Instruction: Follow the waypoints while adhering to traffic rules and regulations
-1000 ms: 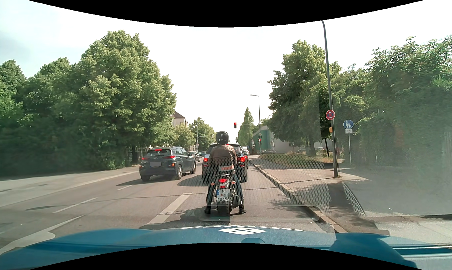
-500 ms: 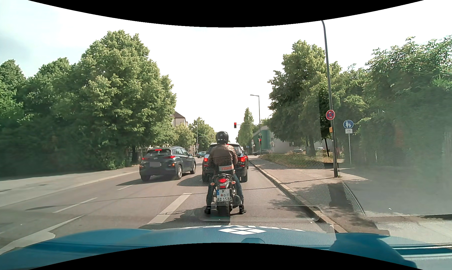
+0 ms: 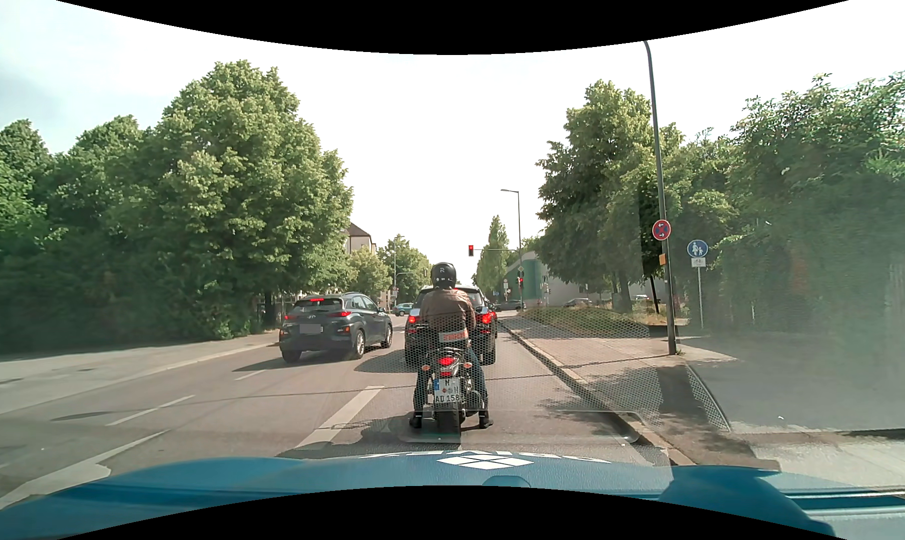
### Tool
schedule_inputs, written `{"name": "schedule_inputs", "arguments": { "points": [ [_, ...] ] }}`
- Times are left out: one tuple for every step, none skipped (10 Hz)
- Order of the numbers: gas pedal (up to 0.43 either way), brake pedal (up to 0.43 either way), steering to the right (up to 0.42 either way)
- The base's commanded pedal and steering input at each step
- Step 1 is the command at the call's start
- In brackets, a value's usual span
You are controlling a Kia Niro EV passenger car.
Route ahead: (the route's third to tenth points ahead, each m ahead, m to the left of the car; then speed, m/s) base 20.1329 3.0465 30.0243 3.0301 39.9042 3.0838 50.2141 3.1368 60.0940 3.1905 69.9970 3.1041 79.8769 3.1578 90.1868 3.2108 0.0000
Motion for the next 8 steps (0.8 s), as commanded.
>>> {"name": "schedule_inputs", "arguments": {
  "points": [
    [0.000,0.293,0.003],
    [0.000,0.293,0.003],
    [0.000,0.293,0.004],
    [0.000,0.293,0.003],
    [0.000,0.293,0.003],
    [0.000,0.293,0.003],
    [0.000,0.293,0.003],
    [0.000,0.293,0.004]
  ]
}}
